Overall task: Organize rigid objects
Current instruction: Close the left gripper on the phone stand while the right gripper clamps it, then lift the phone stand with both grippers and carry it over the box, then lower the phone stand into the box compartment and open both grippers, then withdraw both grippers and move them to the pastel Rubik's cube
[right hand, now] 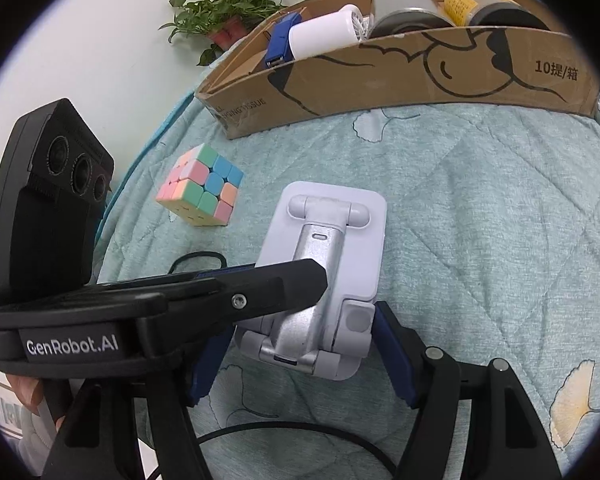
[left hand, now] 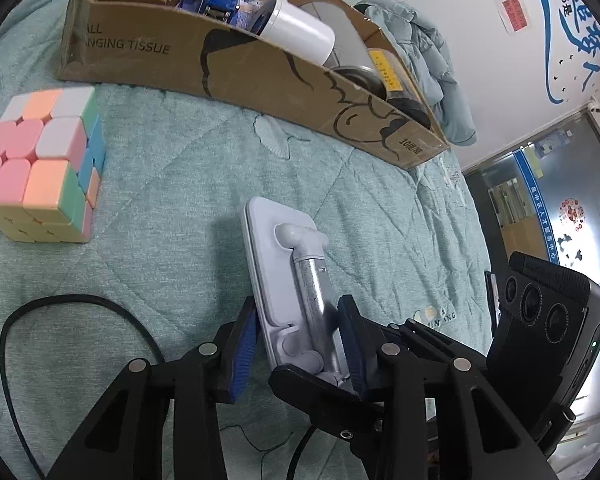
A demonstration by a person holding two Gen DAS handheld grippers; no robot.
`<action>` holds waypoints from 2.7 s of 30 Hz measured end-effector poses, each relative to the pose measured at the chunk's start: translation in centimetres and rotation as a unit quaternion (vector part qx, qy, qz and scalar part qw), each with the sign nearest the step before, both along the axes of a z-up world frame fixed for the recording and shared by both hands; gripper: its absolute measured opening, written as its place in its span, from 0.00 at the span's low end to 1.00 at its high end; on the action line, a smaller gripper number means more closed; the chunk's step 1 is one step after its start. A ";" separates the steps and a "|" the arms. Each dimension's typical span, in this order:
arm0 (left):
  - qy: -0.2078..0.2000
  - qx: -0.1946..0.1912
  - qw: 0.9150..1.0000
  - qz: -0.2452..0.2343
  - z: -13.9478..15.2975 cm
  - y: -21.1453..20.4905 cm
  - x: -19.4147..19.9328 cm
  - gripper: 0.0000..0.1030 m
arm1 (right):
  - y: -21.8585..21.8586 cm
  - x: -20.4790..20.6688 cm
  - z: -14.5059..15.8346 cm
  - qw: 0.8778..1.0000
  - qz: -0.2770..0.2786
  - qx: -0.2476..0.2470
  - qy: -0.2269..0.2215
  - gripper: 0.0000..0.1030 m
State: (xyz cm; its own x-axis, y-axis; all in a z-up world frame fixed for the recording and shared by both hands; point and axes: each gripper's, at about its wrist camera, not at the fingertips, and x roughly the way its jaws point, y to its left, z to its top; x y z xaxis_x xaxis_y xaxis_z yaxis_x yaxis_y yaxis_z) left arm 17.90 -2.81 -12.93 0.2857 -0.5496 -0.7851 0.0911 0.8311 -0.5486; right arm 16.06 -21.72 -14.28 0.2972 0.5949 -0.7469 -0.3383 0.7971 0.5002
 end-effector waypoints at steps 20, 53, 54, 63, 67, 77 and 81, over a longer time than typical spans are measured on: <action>-0.117 0.016 0.993 0.005 11.6 3.7 5.2 0.31 | 3.2 4.8 8.4 0.991 0.015 -0.019 -0.129 0.67; -0.100 0.045 0.993 0.042 14.4 13.1 21.3 0.31 | 10.6 18.9 10.9 0.996 0.054 0.011 -0.069 0.67; -0.095 0.045 0.993 0.046 14.2 13.7 21.7 0.31 | 10.9 19.5 10.7 0.997 0.052 0.025 -0.053 0.67; -0.071 0.110 0.988 0.078 12.1 16.8 24.6 0.63 | 13.3 22.5 8.5 0.999 0.031 0.021 -0.015 0.69; -0.107 0.116 0.978 0.135 12.9 18.5 22.9 0.86 | 11.4 21.1 9.5 0.997 0.007 0.039 -0.066 0.84; -0.183 0.191 0.956 0.130 14.7 15.2 15.5 0.16 | 7.3 15.5 8.9 0.988 -0.026 -0.064 -0.136 0.81; -0.195 0.201 0.949 0.141 14.6 13.4 13.3 0.11 | 6.9 13.4 9.2 0.979 -0.026 -0.107 -0.169 0.35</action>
